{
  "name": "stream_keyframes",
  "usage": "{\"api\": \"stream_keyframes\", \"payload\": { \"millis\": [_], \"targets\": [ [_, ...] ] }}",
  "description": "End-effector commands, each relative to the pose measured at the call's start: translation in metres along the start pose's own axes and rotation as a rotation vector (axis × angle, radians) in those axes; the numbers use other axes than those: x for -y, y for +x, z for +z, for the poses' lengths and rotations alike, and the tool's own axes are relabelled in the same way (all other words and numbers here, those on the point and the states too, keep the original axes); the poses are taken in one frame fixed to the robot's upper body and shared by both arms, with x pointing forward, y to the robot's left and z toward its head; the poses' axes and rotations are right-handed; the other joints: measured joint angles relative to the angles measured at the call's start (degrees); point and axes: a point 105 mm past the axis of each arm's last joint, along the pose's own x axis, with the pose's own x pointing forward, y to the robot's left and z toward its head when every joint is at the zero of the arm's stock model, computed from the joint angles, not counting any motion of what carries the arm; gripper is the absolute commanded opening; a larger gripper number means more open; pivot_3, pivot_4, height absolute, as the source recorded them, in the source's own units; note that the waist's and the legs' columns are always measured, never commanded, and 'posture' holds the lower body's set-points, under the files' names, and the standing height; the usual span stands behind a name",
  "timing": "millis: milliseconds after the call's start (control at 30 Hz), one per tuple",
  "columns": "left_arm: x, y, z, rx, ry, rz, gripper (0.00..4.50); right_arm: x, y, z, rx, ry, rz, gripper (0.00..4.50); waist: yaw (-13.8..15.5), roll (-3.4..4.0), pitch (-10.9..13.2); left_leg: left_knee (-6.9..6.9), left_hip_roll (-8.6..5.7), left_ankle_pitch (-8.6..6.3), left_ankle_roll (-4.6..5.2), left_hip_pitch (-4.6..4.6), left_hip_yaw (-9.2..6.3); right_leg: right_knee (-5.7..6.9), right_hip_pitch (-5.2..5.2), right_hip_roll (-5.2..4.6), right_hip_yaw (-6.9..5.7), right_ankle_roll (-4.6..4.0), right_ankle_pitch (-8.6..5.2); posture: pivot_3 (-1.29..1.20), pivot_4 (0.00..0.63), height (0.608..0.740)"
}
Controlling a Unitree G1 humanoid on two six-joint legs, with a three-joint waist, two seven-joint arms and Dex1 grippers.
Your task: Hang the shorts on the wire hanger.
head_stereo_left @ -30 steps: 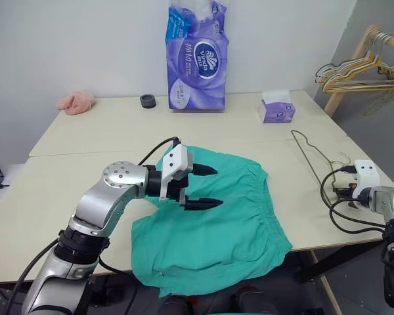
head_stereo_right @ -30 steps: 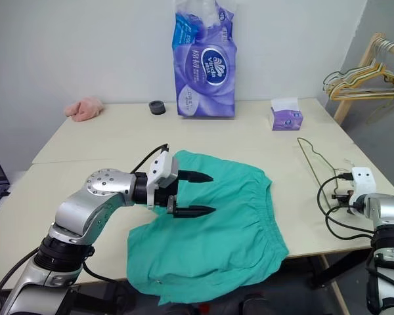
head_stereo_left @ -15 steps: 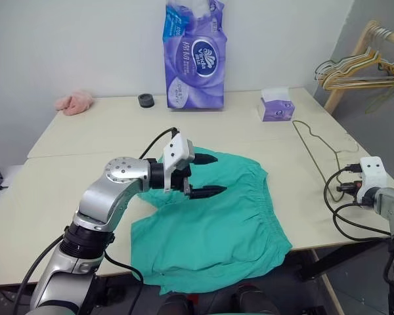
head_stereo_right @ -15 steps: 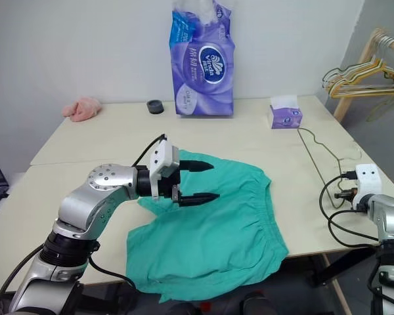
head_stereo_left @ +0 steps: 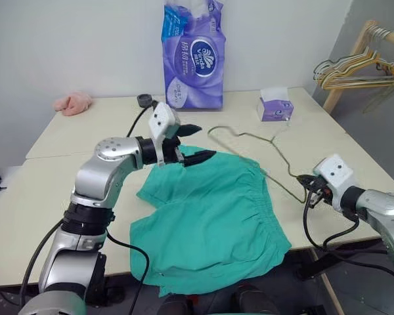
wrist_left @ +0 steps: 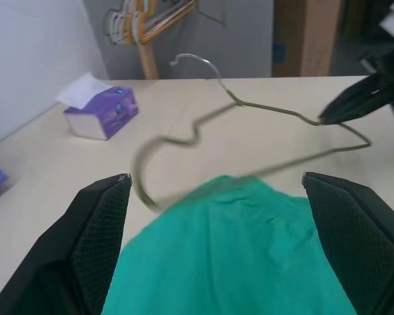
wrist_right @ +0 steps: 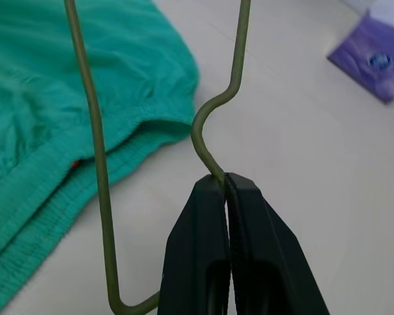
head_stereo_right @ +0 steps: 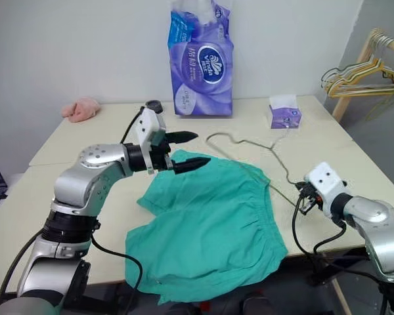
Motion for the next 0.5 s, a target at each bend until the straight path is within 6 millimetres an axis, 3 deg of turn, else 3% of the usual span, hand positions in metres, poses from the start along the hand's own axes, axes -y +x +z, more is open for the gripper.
{"api": "stream_keyframes", "payload": {
  "millis": [33,100,233,367,500],
  "targets": [
    [-0.021,-0.009,0.014,0.015,0.059,0.061,4.4,0.0,-0.001,0.015,0.032,-0.194,0.01,0.01,0.01,-0.01,0.02,0.0,0.0,0.0,0.0,0.0,0.0,-0.01,0.0,-0.01,0.01,0.0,0.0,-0.15,0.042,0.74],
    [-0.032,-0.018,0.008,-0.049,0.022,0.042,4.4,0.004,0.0,0.017,0.014,-0.367,-0.003,0.01,-0.01,-0.04,0.04,0.0,0.0,0.0,0.0,-0.06,0.0,0.0,-0.09,-0.03,0.02,0.0,0.0,-0.15,0.041,0.74],
    [-0.017,-0.034,-0.019,-0.171,-0.145,-0.12,4.4,0.017,0.004,0.028,0.027,-0.643,-0.043,0.01,-0.75,0.01,0.01,0.0,0.0,0.0,-0.01,-0.45,0.18,0.16,-0.63,-0.01,0.03,-0.01,0.01,-0.15,0.039,0.74],
    [0.0,-0.042,-0.045,-0.266,-0.195,-0.207,4.4,0.029,0.007,0.041,0.065,-0.746,-0.118,0.01,-1.1,0.0,0.01,0.05,0.0,0.0,-0.01,-0.69,0.05,0.2,-0.78,-0.05,0.03,-0.17,0.09,-0.16,0.04,0.74],
    [0.013,-0.042,-0.053,-0.278,-0.228,-0.26,4.4,0.032,0.009,0.049,0.108,-0.773,-0.155,0.01,-1.02,-0.06,0.04,0.08,0.0,0.0,-0.02,-0.81,-0.13,0.22,-0.82,-0.09,-0.02,-0.33,0.18,-0.16,0.041,0.74]
  ]
}}
